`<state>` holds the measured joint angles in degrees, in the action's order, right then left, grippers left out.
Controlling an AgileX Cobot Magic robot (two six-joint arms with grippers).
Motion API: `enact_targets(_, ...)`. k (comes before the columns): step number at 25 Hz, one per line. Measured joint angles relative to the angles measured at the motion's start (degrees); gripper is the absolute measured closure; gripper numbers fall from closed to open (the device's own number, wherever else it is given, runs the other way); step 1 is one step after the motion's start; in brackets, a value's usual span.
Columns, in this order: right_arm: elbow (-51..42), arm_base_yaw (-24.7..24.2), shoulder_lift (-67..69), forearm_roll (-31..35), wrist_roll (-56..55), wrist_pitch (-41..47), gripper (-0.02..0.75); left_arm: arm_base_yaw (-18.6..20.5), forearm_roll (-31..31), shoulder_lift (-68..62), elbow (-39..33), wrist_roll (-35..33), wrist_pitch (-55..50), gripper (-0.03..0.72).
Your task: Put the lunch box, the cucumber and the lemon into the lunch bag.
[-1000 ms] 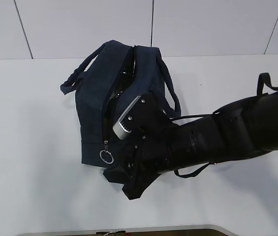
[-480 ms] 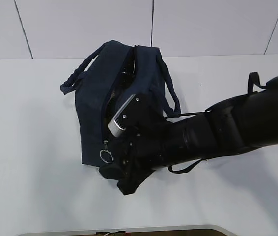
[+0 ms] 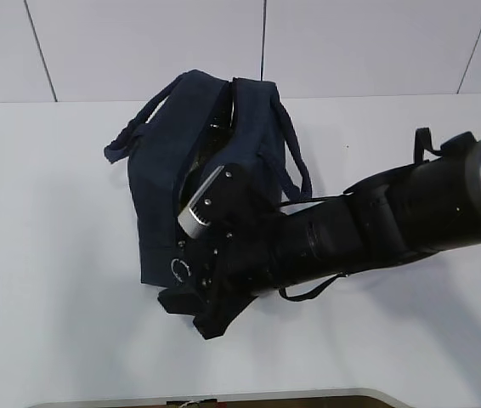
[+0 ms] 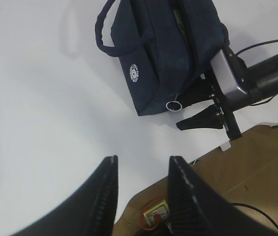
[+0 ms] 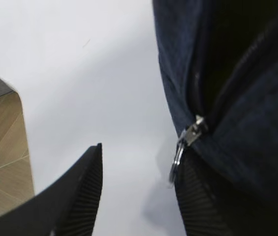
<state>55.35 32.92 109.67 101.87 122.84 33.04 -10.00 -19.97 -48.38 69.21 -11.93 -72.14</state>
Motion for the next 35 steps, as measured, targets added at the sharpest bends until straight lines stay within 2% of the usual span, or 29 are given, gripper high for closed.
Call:
enact_targets(28, 0.5, 0.0, 0.3, 0.0, 0.0, -1.9, 0.35, 0.0, 0.0, 0.0, 0.0, 0.0, 0.0, 0.446)
enact_targets(31, 0.5, 0.0, 0.3, 0.0, 0.0, -1.9, 0.384, 0.0, -0.1, 0.0, 0.0, 0.0, 0.0, 0.446)
enact_targets(35, 0.5, 0.0, 0.3, 0.0, 0.0, -1.9, 0.497, 0.0, -0.8, 0.0, 0.0, 0.0, 0.0, 0.446)
